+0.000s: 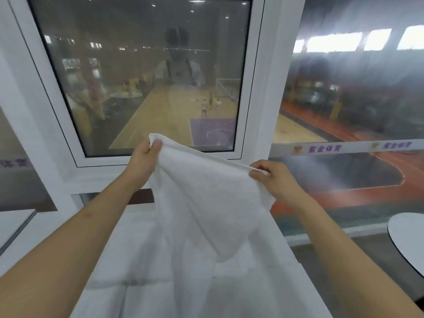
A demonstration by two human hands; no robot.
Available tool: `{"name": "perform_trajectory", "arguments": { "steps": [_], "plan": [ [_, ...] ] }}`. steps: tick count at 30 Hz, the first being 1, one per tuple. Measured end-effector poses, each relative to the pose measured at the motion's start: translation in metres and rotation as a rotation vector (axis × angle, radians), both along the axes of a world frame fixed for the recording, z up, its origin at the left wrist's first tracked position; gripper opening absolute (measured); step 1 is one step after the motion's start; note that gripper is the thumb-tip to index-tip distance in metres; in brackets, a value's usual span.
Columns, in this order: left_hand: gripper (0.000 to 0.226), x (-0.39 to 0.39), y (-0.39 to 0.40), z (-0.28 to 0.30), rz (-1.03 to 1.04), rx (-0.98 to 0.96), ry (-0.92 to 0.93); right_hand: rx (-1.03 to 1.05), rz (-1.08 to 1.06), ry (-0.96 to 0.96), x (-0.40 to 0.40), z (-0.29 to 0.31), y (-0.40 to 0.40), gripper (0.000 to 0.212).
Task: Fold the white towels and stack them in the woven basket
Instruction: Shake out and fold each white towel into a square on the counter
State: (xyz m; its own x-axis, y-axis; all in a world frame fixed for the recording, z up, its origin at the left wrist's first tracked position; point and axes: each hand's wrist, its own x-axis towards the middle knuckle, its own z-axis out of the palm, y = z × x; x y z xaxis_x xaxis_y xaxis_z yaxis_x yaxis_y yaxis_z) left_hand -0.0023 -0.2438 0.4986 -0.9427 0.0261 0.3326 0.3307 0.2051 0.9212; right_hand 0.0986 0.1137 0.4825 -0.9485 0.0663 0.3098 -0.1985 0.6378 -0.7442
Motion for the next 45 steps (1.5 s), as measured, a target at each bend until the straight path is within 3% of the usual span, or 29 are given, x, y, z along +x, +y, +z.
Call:
{"name": "perform_trajectory", "arguments": {
  "steps": [5,9,12,16,22,27,30,32,35,45],
  "plan": [
    [0.035,-0.002,0.002,-0.001,0.033,-0.034,-0.029,0.181,-0.097,-0.013,-0.033,0.003,0.022,0.016],
    [0.053,-0.019,-0.004,0.001,0.058,0.008,-0.058,0.213,-0.128,0.025,-0.048,0.016,0.029,0.021],
    [0.032,-0.003,0.006,0.026,0.097,0.048,-0.052,0.249,-0.172,0.14,-0.05,0.04,0.03,0.021],
    [0.033,0.003,0.012,0.051,0.099,0.12,0.005,0.174,-0.262,0.279,-0.039,0.077,0.033,0.017],
    [0.042,0.035,0.02,0.056,0.051,0.084,0.076,0.236,-0.291,0.309,0.011,0.091,0.045,0.017],
    [0.036,0.089,0.02,0.024,0.041,0.05,0.028,0.177,-0.296,0.254,0.077,0.063,0.054,0.019],
    [0.046,0.127,0.016,-0.008,0.052,-0.036,0.012,0.136,-0.295,0.169,0.119,0.036,0.063,0.025],
    [0.031,0.165,0.017,-0.032,0.037,-0.068,0.005,0.135,-0.277,0.113,0.151,0.014,0.067,0.027],
    [0.019,0.225,0.021,-0.069,0.024,-0.095,0.003,0.104,-0.207,0.048,0.203,-0.023,0.069,0.024],
    [0.02,0.415,0.026,-0.188,0.073,-0.201,-0.177,0.086,-0.052,-0.206,0.368,-0.157,0.093,0.019]
  ]
}}
